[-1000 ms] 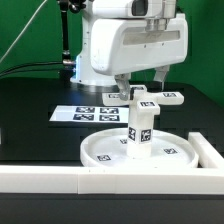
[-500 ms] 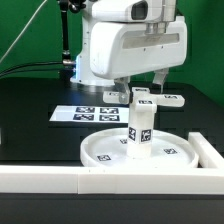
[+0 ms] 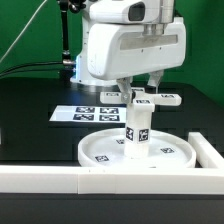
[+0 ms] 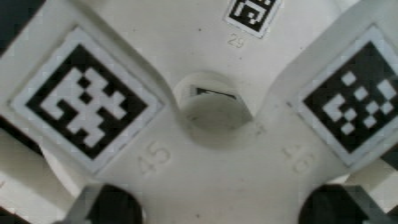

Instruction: Assemble round table

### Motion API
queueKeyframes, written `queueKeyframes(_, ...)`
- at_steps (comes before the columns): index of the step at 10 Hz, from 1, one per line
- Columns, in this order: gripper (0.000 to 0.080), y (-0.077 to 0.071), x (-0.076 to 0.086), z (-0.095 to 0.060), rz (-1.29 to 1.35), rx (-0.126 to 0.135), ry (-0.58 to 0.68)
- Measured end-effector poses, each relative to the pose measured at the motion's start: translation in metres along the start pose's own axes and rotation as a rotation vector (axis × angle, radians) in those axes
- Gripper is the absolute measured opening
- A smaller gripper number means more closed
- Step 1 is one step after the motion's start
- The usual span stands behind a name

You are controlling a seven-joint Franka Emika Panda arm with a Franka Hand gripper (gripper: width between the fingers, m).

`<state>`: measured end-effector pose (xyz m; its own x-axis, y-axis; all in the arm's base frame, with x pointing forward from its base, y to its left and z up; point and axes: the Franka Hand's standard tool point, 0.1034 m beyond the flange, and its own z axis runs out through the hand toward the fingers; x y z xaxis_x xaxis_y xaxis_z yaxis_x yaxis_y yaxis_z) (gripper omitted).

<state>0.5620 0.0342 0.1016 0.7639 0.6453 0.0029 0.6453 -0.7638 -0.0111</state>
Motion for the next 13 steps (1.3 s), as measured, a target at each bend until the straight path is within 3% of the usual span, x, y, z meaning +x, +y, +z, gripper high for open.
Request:
queueKeyframes(3, 0.0437, -0.0002, 0.0, 0.0002, 0.161, 0.001, 0.0)
queueKeyframes(9, 0.0439, -0.005, 0.0022, 0.0007, 0.974, 0.065, 0.03)
queueKeyframes(13, 0.0439, -0.004, 0.0035, 0.0005, 1.31, 0.072, 0.037)
